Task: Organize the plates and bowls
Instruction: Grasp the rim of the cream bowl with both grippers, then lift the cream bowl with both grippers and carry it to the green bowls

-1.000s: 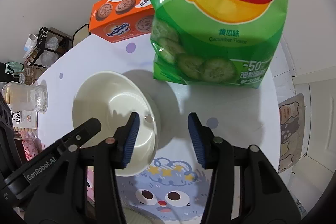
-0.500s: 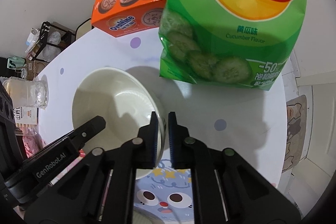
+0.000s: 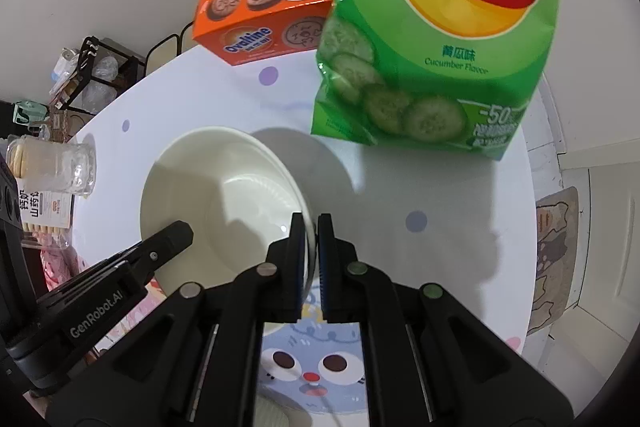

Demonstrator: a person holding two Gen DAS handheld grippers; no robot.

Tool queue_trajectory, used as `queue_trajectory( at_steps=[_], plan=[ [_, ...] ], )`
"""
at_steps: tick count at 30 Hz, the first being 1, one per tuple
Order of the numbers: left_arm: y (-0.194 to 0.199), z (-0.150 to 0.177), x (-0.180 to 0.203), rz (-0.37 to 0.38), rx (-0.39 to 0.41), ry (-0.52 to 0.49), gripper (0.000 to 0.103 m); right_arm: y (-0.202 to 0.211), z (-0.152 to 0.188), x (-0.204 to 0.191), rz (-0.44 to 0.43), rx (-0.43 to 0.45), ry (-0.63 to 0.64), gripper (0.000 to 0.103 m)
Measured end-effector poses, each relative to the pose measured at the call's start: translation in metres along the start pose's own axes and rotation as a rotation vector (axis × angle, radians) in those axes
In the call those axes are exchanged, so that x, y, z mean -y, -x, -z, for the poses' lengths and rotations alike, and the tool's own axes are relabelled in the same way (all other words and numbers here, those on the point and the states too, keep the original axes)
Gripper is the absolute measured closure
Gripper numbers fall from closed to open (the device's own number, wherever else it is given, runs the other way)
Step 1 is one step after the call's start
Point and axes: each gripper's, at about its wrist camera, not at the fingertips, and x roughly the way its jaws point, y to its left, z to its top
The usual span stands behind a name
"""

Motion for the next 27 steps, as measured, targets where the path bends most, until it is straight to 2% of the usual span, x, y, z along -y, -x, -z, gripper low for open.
queue_trajectory(
  at_steps=[14,27],
  plan=[
    [0.047,0.046,-0.007,0.001,0.023,-0.02,0.098,0.046,0.051,-0.018,0.004,0.044,0.051,0.096],
    [0.106,0.114,-0.016,-0.017,0.061,-0.063,0.098,0.099,0.121,-0.052,0.006,0.092,0.118,0.096]
  ],
)
